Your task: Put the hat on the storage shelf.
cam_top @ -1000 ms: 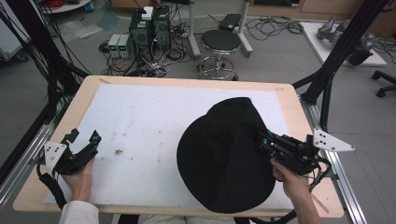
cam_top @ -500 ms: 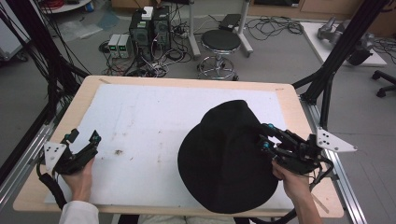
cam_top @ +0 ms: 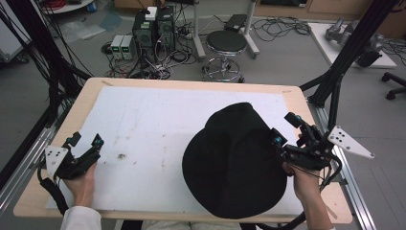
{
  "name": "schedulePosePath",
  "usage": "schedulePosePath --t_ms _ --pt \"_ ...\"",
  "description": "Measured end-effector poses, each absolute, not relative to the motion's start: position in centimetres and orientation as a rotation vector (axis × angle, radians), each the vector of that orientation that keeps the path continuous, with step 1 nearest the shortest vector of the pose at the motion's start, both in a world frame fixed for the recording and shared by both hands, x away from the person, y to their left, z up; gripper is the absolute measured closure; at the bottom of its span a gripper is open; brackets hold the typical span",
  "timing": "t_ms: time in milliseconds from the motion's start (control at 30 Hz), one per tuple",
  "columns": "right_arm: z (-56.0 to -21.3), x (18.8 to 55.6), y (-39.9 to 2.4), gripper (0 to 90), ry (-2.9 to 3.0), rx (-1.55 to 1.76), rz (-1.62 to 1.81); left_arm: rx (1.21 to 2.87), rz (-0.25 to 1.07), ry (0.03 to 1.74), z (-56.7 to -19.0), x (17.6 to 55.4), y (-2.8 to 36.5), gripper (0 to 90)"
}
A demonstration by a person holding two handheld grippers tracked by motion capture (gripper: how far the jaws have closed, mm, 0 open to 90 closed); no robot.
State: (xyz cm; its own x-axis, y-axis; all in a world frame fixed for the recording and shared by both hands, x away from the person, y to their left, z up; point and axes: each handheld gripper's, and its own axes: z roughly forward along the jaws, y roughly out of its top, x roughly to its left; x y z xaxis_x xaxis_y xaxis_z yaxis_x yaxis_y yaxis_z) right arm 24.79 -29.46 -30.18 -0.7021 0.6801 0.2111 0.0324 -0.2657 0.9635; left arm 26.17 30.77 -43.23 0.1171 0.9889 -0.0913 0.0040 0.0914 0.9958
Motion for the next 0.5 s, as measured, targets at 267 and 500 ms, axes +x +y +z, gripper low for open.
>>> schedulePosePath --t_ms 267,500 --pt "-29.3 24.7 -29.4 9.3 1.516 0.871 2.000 1.194 1.058 1.165 -43.2 26.2 30.8 27.9" --pt "-28.8 25.2 -29.7 9.3 1.440 0.926 1.992 1.195 1.058 1.164 -43.2 26.2 30.8 27.9"
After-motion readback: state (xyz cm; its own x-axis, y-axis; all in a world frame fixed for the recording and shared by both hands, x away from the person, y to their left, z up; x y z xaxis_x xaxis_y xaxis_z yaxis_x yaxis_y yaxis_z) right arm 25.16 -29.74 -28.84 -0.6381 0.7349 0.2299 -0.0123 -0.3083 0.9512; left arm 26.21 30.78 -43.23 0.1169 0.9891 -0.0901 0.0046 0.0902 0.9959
